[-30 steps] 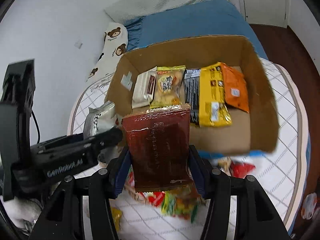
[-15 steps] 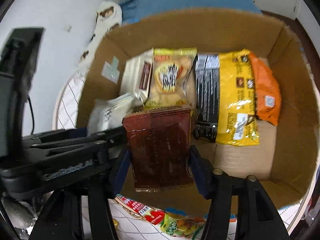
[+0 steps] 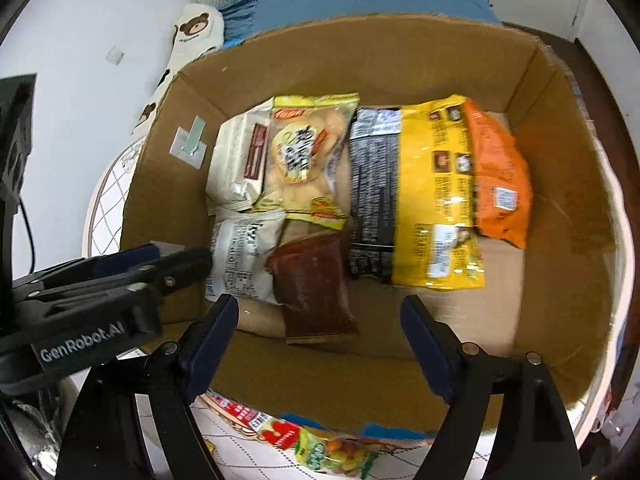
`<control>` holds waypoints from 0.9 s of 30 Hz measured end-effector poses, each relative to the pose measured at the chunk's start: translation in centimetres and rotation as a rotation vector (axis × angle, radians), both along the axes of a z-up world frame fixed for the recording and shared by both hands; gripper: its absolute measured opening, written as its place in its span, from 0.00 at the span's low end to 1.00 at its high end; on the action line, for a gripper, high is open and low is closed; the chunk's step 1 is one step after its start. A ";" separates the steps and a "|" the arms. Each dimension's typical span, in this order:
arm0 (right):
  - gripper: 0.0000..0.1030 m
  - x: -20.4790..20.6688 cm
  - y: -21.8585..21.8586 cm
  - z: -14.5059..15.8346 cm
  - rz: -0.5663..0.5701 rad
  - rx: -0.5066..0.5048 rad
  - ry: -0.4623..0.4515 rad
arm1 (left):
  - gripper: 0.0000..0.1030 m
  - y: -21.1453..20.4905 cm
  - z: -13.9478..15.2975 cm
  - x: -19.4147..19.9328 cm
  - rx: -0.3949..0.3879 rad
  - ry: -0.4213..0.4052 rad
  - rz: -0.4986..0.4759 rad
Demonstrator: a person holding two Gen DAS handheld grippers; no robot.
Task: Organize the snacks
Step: 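Open both tools to release the packets and lift out of the box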
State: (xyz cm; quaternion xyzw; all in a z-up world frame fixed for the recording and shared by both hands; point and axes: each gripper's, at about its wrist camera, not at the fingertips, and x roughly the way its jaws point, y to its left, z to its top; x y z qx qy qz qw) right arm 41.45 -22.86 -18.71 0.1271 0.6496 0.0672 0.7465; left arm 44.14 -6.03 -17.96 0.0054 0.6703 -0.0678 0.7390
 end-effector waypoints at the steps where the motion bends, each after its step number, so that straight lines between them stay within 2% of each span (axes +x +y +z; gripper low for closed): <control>1: 0.83 -0.2 -0.3 0.3 -0.001 -0.014 -0.009 | 0.58 0.0 0.4 -0.2 0.003 -0.018 -0.001; 7: 0.83 -2.0 -2.6 2.5 -0.023 -0.096 -0.069 | 0.58 -0.1 2.9 -2.7 0.012 -0.135 0.007; 13: 0.83 -4.7 -3.9 6.1 -0.047 -0.149 -0.176 | 0.58 -0.2 5.7 -5.9 0.020 -0.266 0.009; 18: 0.83 -7.2 -4.2 9.2 -0.057 -0.165 -0.255 | 0.58 -0.7 8.5 -8.8 0.023 -0.373 -0.002; 24: 0.83 -10.0 -3.8 12.1 -0.065 -0.179 -0.327 | 0.58 -1.0 10.8 -11.7 0.001 -0.441 -0.007; 27: 0.83 -11.5 -3.8 13.2 -0.079 -0.156 -0.350 | 0.58 -0.8 11.7 -12.9 -0.004 -0.478 0.010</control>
